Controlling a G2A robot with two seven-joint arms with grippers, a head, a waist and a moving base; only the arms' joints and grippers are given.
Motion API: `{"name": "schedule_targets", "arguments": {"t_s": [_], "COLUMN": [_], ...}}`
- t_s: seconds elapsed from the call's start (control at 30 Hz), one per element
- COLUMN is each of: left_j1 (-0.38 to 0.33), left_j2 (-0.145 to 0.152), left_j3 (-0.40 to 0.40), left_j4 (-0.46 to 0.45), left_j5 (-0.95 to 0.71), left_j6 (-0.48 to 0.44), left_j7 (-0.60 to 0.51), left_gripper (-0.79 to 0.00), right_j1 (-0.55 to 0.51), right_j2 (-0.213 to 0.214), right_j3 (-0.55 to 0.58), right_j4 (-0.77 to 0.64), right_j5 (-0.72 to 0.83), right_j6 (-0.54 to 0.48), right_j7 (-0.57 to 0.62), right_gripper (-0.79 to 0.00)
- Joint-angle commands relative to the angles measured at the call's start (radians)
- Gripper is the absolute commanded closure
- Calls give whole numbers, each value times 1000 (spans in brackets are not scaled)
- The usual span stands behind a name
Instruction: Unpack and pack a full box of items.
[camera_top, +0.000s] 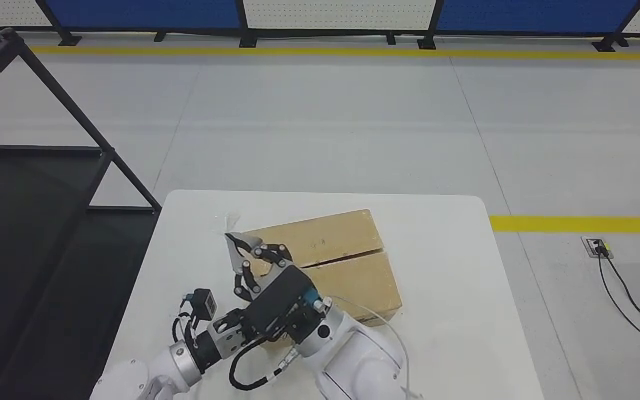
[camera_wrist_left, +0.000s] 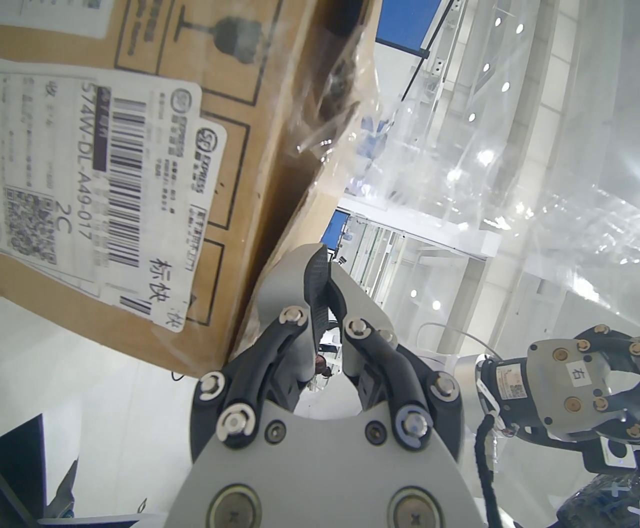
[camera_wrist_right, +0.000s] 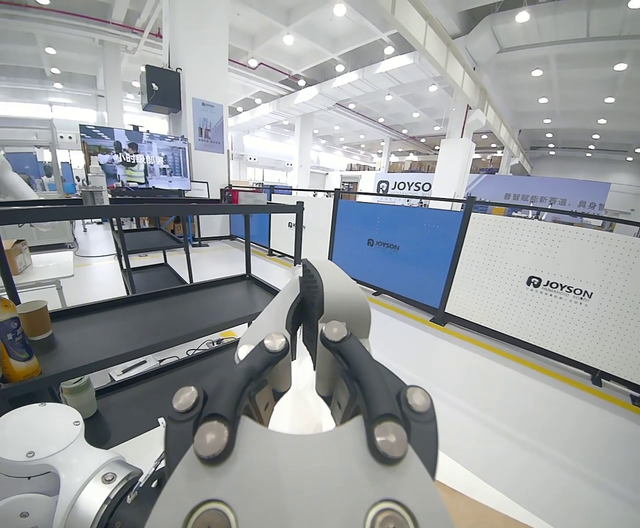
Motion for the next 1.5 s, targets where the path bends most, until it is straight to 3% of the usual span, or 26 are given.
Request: {"name": "schedule_targets", "arguments": {"t_s": [0.0, 0.53, 1.47], "left_j1": [-1, -1, -11], "left_j2": [2, 14, 32], "left_j3": [3, 19, 43], "left_j4": [1, -1, 14], "left_j5": [3, 10, 16], "left_j6": [11, 21, 37], "left_j7": [-3, -2, 7], "left_gripper": [0, 0, 0], "right_j1": [2, -19, 42], "right_j2": [-1, 4, 4], "right_j3": [-2, -9, -15], "right_j4": [3, -6, 49], "right_j5": [-2, -58, 40], "right_j6": [-4, -25, -211], "right_j7": [-5, -104, -131], "right_gripper": [0, 0, 0]}}
